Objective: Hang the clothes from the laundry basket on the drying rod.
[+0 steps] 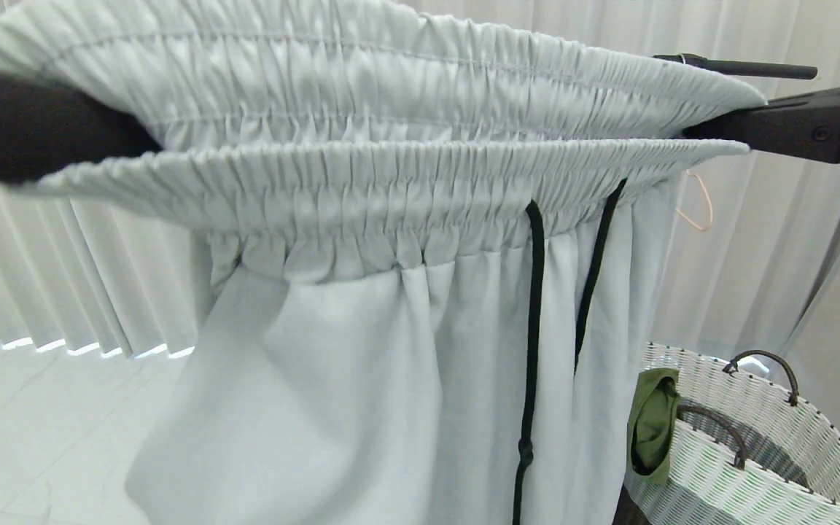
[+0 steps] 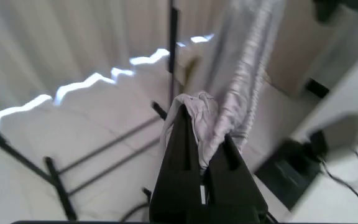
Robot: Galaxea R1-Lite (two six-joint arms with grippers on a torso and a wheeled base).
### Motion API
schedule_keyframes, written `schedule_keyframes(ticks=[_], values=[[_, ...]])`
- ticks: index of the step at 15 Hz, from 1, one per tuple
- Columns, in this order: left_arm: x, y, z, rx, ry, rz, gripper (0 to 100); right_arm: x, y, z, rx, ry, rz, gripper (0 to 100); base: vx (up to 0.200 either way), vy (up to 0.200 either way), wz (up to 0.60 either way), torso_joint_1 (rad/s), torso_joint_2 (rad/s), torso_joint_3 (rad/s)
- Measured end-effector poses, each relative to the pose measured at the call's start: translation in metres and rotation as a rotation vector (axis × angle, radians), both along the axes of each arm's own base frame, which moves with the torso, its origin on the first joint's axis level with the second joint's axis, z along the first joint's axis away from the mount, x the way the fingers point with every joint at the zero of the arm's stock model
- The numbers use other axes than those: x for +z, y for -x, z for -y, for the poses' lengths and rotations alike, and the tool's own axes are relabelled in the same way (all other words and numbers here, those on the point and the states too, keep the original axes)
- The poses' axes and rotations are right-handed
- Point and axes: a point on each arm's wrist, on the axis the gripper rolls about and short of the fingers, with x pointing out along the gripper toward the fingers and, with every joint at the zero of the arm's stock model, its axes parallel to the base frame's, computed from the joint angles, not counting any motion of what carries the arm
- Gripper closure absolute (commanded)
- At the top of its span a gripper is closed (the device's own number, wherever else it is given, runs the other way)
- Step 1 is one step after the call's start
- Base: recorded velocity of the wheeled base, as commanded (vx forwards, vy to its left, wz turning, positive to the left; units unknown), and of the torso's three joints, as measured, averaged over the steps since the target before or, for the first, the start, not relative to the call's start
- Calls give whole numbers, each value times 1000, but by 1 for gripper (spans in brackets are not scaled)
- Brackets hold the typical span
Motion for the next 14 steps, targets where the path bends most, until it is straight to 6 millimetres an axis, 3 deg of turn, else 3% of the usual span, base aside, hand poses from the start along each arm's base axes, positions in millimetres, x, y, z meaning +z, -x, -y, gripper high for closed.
schedule_keyframes(ticks=[3, 5, 13, 14], values=[[0, -33, 14, 166, -44, 20, 100, -7, 9, 10, -3, 30, -30, 100, 0, 0, 0, 0, 0, 0], [-3, -44, 24, 191, -56, 21, 100, -8, 14, 14, 0, 29, -29, 100, 0, 0, 0, 0, 0, 0], [8, -52, 34, 183, -16, 107, 100, 5, 20, 22, -6, -19, 14, 100, 0, 0, 0, 0, 0, 0], [7, -52, 34, 183, -18, 107, 100, 5, 20, 22, -8, -19, 13, 0, 0, 0, 0, 0, 0, 0]])
